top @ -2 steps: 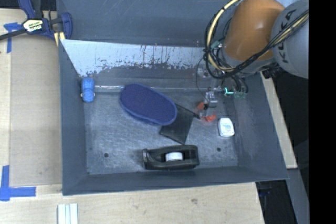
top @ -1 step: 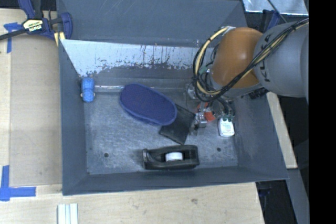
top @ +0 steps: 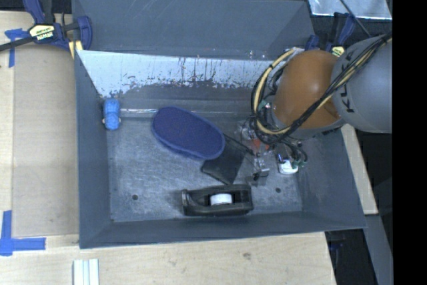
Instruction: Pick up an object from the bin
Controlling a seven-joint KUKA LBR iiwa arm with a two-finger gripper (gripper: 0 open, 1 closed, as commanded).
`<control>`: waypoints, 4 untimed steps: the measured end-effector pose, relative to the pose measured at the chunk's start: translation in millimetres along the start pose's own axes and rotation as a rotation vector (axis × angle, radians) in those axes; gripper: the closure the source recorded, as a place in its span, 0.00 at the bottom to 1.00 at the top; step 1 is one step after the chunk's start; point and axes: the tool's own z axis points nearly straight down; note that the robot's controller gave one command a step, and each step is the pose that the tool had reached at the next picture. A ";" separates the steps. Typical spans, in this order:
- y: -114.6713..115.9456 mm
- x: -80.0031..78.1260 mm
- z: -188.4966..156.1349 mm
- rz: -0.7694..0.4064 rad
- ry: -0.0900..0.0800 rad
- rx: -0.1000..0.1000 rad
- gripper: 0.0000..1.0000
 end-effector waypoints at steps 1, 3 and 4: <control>59.7 -21.8 -0.2 -0.255 -0.006 -0.001 0.00; 64.0 -19.6 -39.8 -0.253 -0.007 0.001 1.00; 61.0 -30.4 -136.0 -0.265 -0.013 0.003 1.00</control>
Offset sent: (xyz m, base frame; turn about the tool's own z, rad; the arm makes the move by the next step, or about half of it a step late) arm 0.0126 0.0607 -0.0002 -0.2549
